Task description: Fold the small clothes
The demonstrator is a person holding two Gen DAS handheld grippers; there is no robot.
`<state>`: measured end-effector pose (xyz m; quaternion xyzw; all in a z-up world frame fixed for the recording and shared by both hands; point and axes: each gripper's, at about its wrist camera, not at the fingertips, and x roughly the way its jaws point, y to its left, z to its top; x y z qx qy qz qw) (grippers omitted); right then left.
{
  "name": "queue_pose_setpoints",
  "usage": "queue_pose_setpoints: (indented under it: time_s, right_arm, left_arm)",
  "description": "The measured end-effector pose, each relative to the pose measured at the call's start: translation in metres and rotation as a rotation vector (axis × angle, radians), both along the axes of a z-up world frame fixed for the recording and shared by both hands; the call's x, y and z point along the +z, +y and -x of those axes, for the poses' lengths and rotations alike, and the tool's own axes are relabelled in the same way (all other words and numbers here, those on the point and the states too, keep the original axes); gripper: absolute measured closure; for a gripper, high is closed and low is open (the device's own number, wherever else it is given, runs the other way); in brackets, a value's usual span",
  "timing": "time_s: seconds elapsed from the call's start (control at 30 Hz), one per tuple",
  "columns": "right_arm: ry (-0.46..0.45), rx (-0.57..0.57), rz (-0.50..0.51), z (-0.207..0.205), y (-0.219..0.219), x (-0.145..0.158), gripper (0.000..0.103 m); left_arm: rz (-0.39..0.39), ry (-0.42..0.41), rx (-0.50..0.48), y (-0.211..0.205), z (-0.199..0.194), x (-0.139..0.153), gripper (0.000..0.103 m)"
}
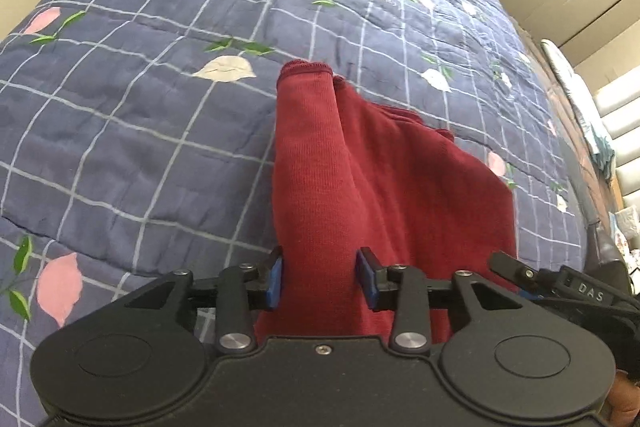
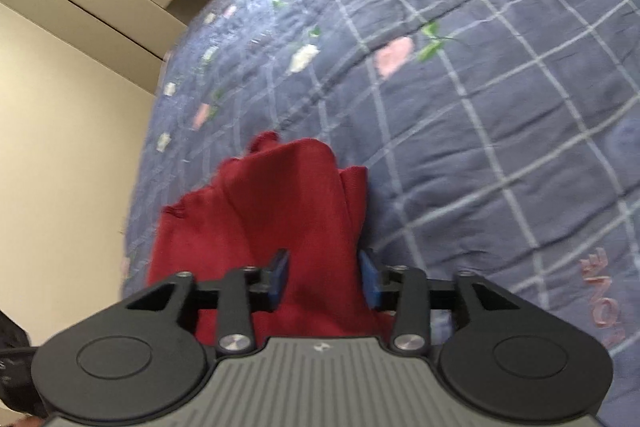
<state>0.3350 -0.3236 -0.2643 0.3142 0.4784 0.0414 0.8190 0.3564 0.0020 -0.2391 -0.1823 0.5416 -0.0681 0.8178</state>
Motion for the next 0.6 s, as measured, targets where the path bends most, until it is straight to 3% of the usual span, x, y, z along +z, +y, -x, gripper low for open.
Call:
queue_pose_setpoints:
  time_s: [0.03,0.1,0.27,0.6]
  right_arm:
    - [0.009,-0.001,0.022,0.002,-0.001,-0.001,0.046]
    - [0.030,-0.002,0.065,0.010,-0.003,-0.003,0.039]
    - [0.057,0.003,0.152,0.034,-0.005,-0.006,0.024]
    - [0.081,0.006,0.270,0.064,0.000,0.005,0.010]
  left_arm:
    - [-0.007,0.003,-0.002,0.000,0.000,-0.001,0.057]
    - [-0.018,0.010,-0.006,0.001,0.002,-0.001,0.042]
    - [-0.042,0.032,-0.031,0.002,0.009,-0.004,0.026]
    - [-0.067,0.097,-0.074,0.004,0.033,-0.016,0.017]
